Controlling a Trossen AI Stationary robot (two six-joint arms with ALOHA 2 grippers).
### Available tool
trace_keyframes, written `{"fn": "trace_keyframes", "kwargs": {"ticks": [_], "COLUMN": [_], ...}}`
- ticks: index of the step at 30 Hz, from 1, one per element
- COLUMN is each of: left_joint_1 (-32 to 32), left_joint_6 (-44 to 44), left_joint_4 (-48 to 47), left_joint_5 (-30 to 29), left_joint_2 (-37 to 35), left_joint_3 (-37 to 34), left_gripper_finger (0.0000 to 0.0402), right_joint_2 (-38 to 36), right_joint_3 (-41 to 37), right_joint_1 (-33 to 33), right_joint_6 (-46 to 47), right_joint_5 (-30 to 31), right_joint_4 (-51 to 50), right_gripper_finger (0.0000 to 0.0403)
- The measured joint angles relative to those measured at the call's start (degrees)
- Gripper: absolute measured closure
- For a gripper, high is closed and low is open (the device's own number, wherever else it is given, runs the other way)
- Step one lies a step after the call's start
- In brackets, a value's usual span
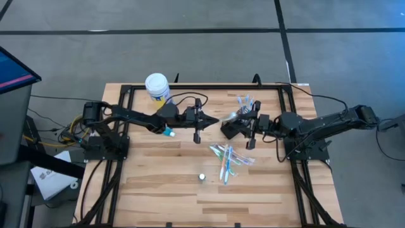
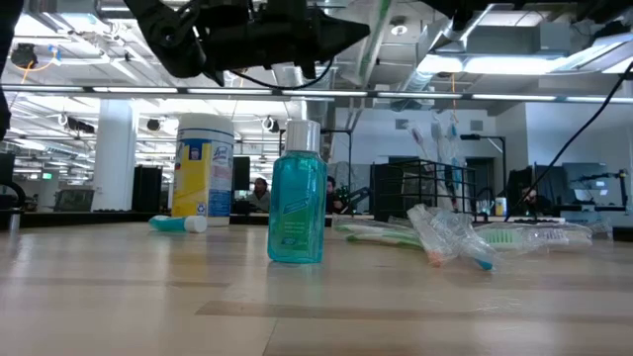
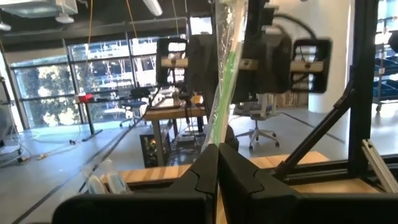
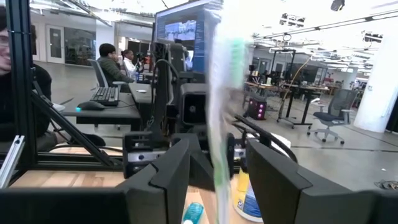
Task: Pick & Place toothbrushing station
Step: Put the green toothbrush into the mesh organizer
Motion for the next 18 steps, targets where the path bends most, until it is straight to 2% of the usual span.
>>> {"fn": "trace_keyframes", "kwargs": {"ticks": [12, 18], "left_joint_1": [0.0, 0.0], "left_joint_6": [-0.14, -0.23], "left_joint_4": [0.93, 0.84], "left_joint_5": [-0.89, -0.87], "left_joint_2": [5.62, 5.32], "left_joint_3": [2.64, 2.64], "left_gripper_finger": [0.0401, 0.0401], "right_joint_2": [0.0, 0.0], "right_joint_3": [0.0, 0.0], "right_joint_1": [0.88, 0.87], "right_joint_6": [0.06, 0.15], "right_joint_5": [0.11, 0.21], "right_joint_4": [-1.24, -1.33], "right_gripper_finger": [0.0255, 0.0276]}}
